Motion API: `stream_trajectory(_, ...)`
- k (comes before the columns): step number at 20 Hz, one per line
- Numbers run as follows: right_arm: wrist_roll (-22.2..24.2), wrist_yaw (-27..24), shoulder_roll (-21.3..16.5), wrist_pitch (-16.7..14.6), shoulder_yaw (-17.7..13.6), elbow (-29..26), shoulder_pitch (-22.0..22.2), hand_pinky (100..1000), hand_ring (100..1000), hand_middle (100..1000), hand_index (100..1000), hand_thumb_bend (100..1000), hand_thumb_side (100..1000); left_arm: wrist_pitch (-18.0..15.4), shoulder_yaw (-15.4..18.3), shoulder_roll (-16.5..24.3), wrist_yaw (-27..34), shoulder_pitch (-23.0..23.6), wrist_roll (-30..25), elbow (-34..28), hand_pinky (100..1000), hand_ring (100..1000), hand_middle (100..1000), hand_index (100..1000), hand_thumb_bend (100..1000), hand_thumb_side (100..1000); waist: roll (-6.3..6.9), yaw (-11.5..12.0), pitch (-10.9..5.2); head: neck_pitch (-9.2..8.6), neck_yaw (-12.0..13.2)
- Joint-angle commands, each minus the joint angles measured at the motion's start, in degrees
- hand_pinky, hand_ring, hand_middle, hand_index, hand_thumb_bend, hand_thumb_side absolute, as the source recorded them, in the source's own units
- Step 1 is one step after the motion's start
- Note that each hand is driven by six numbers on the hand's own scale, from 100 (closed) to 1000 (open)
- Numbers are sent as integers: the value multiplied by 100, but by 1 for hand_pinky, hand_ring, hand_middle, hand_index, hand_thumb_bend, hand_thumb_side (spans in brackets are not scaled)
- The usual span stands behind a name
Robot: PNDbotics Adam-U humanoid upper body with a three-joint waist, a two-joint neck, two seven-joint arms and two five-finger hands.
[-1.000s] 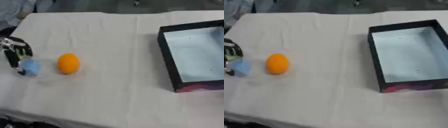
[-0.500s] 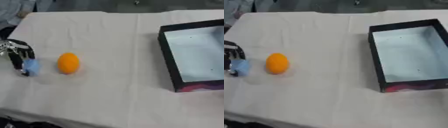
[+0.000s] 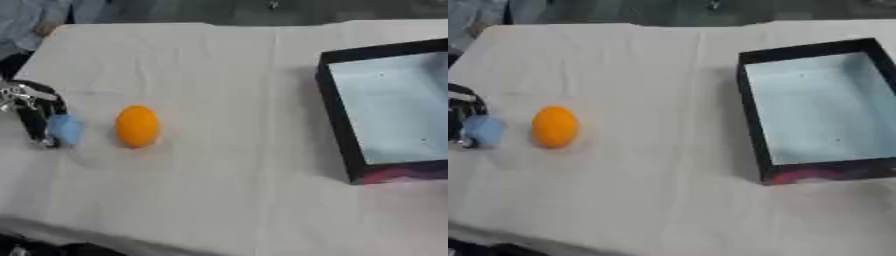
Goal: Pick up the objects with one hand, pass them to the other hand, and then place them into the box on the other side of the table.
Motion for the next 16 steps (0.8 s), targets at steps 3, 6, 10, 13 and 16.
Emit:
stream_trajectory(3,-24,-63,-160,-8,-74,-73,-28,978,1000,1000,1000,849,293,16,58,216,124,-79,-13,-128,798,776,703,593,270,100,-80,11,-116,9,6)
stream_trajectory(6,-32,-87,-171,0,-73,-75,-22,978,1000,1000,1000,847,299,23,33,299,333,-61,-6,-353,792,766,694,583,264,100,-74,32,-150,21,-13)
stream_trajectory(10,-41,-144,-189,8,-61,-94,-42,978,1000,1000,1000,845,310,63,-9,437,689,-12,50,-862,789,753,677,576,253,100,-79,49,-196,19,-32)
stream_trajectory(13,-51,-189,-208,4,-52,-125,-47,977,1000,1000,1000,845,315,142,-34,548,1004,67,93,-1343,784,743,663,575,242,100,-83,52,-224,7,-92)
stream_trajectory(16,-64,-227,-222,5,-37,-172,-60,977,1000,1000,1000,843,323,259,-30,628,1254,149,183,-1811,779,736,653,573,240,100,-80,56,-248,-10,-169)
